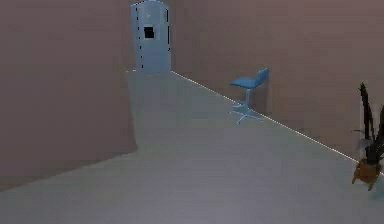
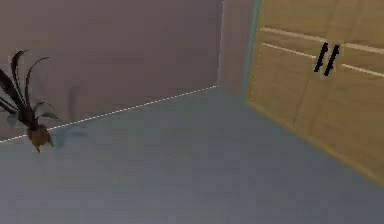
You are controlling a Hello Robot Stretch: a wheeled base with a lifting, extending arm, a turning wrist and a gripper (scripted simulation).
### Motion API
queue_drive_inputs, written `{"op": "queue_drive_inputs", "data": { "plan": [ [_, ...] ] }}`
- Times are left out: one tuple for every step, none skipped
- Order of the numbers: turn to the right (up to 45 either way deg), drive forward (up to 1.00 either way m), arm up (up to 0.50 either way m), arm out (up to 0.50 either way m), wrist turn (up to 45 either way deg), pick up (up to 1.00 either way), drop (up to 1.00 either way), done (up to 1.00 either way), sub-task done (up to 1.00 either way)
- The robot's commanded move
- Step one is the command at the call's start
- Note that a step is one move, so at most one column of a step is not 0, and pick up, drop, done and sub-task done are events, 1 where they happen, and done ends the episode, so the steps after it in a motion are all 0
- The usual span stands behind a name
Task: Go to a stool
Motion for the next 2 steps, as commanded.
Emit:
{"op": "queue_drive_inputs", "data": {
  "plan": [
    [18.0,0.00,0.00,0.00,0.0,0.00,0.00,0.00,0.00],
    [3.0,0.00,0.00,0.00,0.0,0.00,0.00,0.00,0.00]
  ]
}}
